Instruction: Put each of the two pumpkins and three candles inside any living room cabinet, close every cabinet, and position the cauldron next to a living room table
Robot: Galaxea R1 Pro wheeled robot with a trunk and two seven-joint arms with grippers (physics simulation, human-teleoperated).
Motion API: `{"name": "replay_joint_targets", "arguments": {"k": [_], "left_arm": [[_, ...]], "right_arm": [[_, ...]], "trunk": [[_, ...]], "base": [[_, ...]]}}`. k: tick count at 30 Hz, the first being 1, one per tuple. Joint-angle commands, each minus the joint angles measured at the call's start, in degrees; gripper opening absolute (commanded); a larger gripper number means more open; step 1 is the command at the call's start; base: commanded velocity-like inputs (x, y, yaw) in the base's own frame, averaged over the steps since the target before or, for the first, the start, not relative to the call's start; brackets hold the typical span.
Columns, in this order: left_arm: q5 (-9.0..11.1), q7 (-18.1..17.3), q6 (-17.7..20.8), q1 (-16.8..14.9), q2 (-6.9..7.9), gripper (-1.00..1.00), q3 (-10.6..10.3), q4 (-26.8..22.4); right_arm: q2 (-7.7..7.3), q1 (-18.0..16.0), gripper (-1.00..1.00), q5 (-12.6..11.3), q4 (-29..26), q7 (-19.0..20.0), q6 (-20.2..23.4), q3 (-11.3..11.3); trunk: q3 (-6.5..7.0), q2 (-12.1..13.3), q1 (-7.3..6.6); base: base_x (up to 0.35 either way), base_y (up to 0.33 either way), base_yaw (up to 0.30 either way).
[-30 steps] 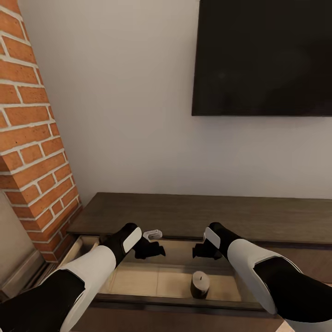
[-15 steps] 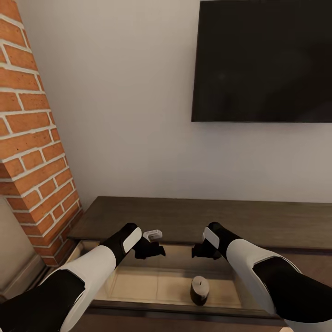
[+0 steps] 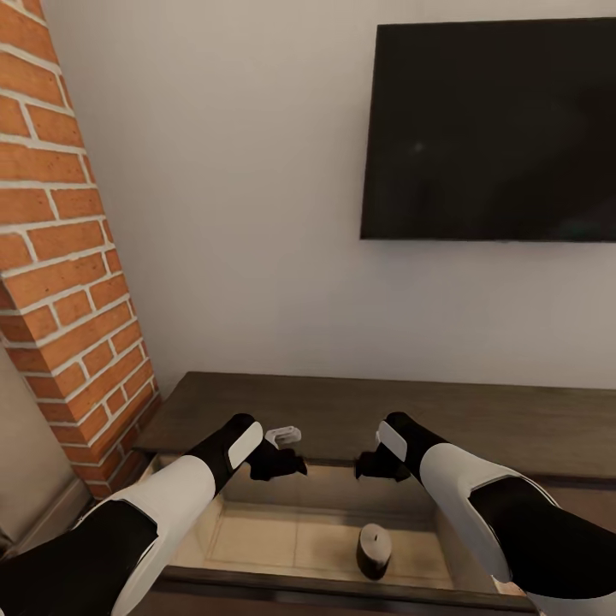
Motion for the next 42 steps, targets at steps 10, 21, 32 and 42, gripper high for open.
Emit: {"name": "replay_joint_targets", "arguments": {"k": [10, 21, 32, 42], "left_arm": [[0.6, 0.0, 0.0, 0.0, 0.03, 1.0, -0.3, -0.2], [0.6, -0.1, 0.0, 0.0, 0.03, 1.0, -0.3, -0.2], [0.6, -0.1, -0.1, 0.0, 0.03, 1.0, -0.4, -0.2], [0.6, -0.1, -3.8, 0.0, 0.04, 1.0, -0.4, 1.3]], "right_arm": [[-0.01, 0.0, 1.0, -0.6, -0.1, -0.4, 0.2, 0.3], [-0.01, 0.0, 1.0, -0.6, -0.3, -0.4, 0.2, 0.3], [0.76, 0.0, 1.0, -0.6, -0.3, -0.2, -0.2, 0.3], [1.73, 0.0, 1.0, -0.6, -0.5, 0.0, -0.9, 0.4]], "trunk": [[2.55, 4.0, -2.21], [4.83, 7.6, -4.19], [4.87, 7.6, -4.19], [5.31, 7.6, -4.19]], "base": [[0.0, 0.0, 0.127], [0.0, 0.0, 0.113], [-0.177, 0.0, 0.133], [-0.311, 0.0, 0.257]]}}
